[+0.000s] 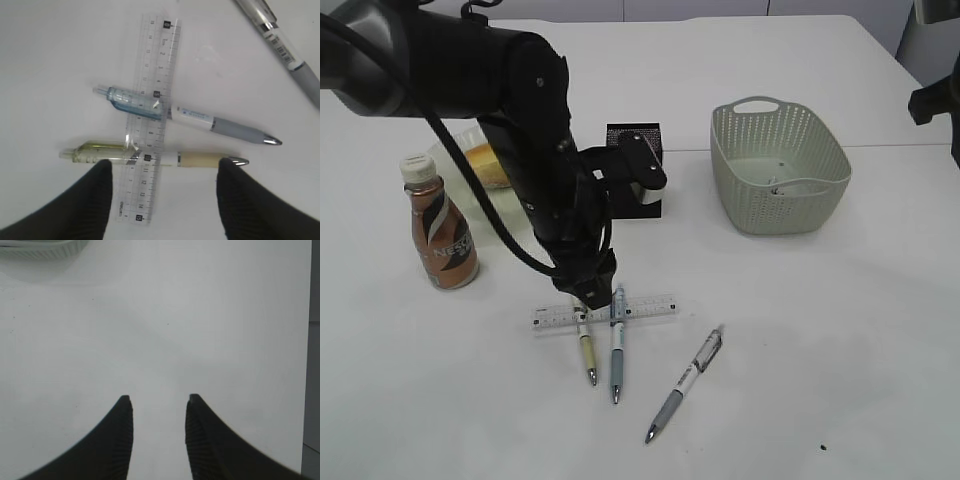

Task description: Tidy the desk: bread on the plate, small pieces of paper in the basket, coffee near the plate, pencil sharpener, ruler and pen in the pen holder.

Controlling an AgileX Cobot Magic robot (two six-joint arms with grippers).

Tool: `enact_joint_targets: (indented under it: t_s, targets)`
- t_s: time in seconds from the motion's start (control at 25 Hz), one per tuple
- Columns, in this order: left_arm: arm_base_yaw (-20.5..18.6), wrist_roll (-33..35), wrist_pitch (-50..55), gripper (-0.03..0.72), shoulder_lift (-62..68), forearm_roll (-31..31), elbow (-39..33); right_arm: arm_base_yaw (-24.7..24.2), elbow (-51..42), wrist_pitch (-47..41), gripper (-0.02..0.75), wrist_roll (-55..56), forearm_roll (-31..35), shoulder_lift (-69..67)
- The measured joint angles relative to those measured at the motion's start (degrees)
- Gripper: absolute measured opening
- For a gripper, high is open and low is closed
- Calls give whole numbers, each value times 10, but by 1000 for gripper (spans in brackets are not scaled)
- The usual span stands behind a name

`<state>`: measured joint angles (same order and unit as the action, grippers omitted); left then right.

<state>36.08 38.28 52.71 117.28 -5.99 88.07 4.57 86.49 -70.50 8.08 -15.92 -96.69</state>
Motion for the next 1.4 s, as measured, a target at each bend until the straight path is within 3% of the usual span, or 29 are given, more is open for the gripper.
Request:
enact_joint_targets:
  t_s: [0.32, 1.4]
  targets:
    - [0, 21, -41, 557, 21, 15, 1, 0, 0, 0, 291, 0, 0, 0]
    - [0, 24, -115, 562, 83, 60, 1, 0, 0, 0, 292, 0, -6, 0]
